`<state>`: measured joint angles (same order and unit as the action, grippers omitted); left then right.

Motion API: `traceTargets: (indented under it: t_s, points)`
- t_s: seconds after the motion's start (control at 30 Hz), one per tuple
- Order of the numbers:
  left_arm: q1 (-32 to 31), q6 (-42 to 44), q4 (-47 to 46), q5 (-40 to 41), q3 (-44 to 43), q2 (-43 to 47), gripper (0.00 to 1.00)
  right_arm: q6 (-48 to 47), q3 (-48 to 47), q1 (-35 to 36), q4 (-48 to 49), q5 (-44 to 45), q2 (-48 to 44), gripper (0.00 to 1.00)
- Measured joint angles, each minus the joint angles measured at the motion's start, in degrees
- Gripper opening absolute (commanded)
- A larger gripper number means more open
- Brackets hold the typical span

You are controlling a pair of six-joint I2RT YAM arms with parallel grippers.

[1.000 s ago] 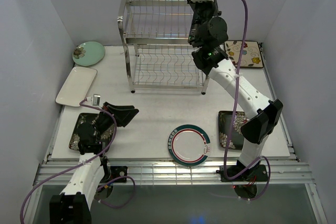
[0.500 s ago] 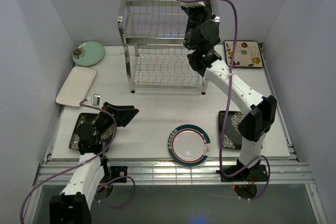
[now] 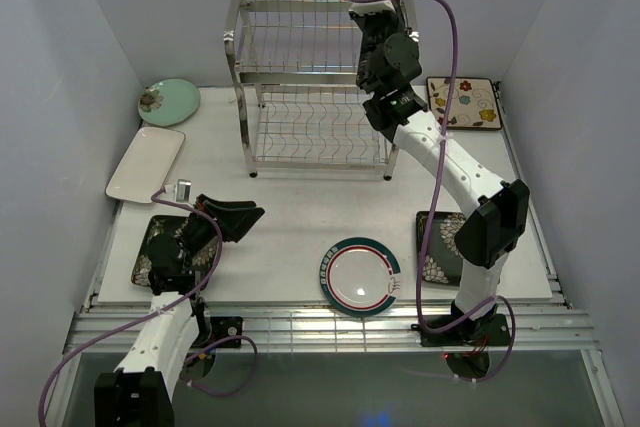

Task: Load the plates into the dish rack
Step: Insert the plate into the dish rack.

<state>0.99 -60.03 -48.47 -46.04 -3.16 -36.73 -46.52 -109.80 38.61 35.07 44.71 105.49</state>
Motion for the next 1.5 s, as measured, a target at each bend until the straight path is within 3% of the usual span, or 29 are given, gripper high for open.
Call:
traceTargets:
  t_s: [0.33,1.03,1.5]
  points:
    - [0.00,0.02,0.02,0.00,0.00,0.04,0.98,7.39,0.11,-3.30,-4.63,-4.48,0.00,0.08]
    - [0.00,0.00,0.00,-0.02,0.00,0.04,0.98,8.68,-7.91,-4.48,-9.68,-5.07,4.17,0.09]
    - [0.00,0.00,0.00,-0.02,0.00,0.04,0.98,8.59,0.31,-4.66,-2.95,-5.97,0.59,0.11]
